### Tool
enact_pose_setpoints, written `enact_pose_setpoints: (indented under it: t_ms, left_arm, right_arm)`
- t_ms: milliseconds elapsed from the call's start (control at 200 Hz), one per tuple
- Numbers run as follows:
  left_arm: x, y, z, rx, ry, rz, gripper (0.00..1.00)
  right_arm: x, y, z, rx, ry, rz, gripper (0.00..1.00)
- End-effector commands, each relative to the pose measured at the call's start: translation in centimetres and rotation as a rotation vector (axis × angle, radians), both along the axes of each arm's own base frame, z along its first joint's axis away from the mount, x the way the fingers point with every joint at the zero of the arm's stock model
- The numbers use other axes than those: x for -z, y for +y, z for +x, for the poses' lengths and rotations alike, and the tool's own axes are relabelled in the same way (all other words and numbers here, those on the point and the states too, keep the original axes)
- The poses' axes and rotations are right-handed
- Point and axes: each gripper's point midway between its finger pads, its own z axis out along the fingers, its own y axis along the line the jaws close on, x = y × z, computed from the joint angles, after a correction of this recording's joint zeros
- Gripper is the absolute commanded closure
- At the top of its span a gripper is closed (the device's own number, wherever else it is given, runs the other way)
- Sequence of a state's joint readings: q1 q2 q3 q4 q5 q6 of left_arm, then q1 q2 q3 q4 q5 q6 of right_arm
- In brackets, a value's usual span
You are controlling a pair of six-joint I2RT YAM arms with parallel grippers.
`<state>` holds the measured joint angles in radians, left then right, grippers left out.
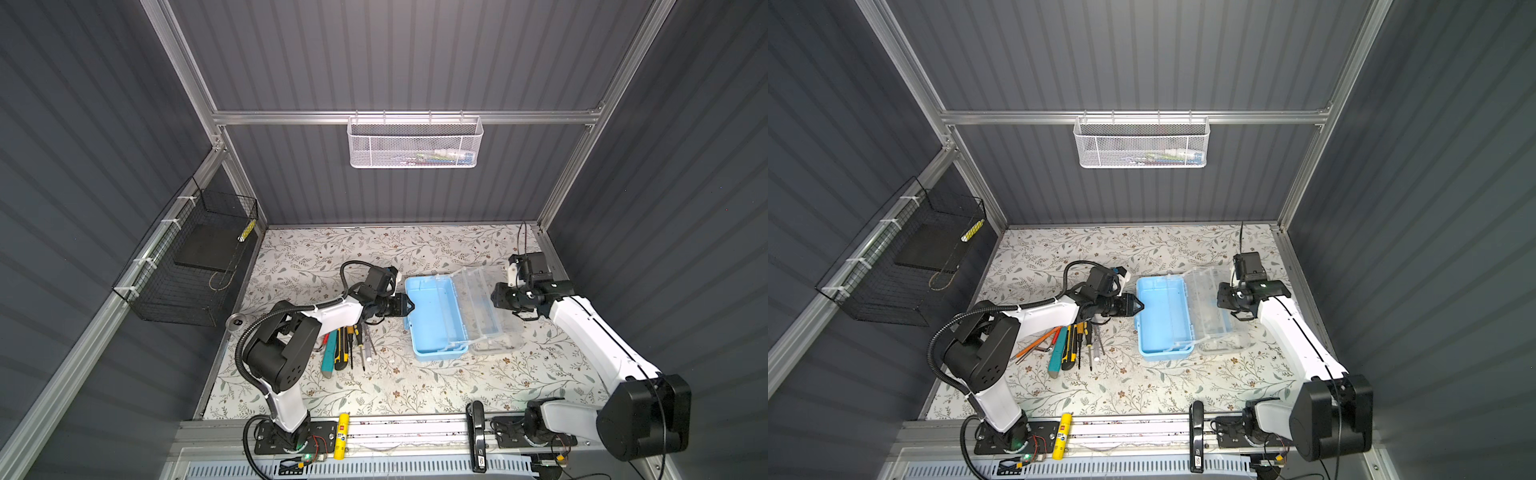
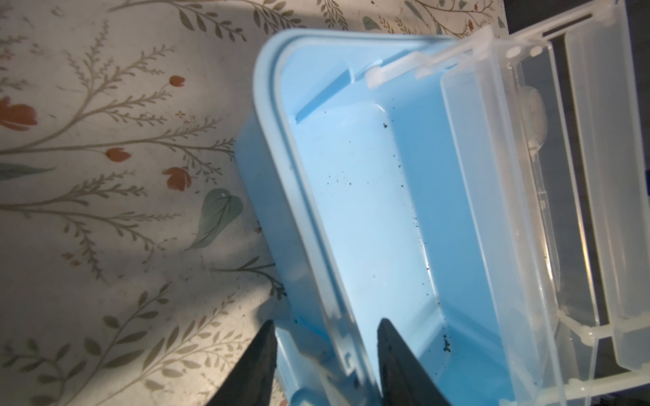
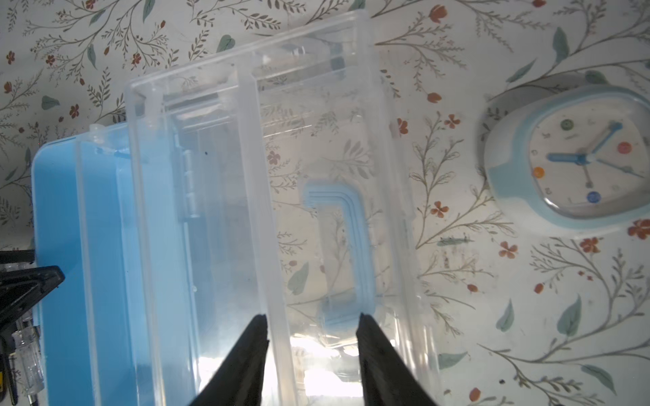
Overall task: Pack the tool kit
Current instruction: 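Release the open lid with the right gripper while the left gripper draws back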
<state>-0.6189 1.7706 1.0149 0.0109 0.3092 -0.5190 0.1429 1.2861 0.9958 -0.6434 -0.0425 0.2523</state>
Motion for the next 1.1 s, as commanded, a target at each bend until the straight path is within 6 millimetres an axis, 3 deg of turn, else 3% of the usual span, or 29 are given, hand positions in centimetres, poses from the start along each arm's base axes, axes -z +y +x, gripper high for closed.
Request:
enact_pose_setpoints:
  t_ms: [0,475,725,916,1096]
  left_arm:
    - [-0.3,1.5,0.0,-0.021,-0.022,0.068,0.51]
    - [-4.2,5.2,0.1,-0.124,-0.160,0.159,0.38]
    - [-5.6,8.4,-0.2,-0.192,-0.237,0.263,0.31]
    - [-6.5,10.9,-0.8,-0.237,-0.274,0.339,0.31]
    - [-7.7,12.7,-1.4,-0.281,-0.302,0.375,0.31]
  right_arm:
    - [-0.6,0.1,0.7,-0.025,-0.020,-0.057,0.55]
    - [1.1,2.1,2.5,-0.099,0.016,-0.115,0.66]
    - [1.4,2.2,3.7,-0.104,0.022,-0.148,0.80]
    - [1.6,2.5,5.0,-0.122,0.028,-0.164,0.92]
    - [1.7,3.0,6.5,-0.139,0.025,-0.166,0.96]
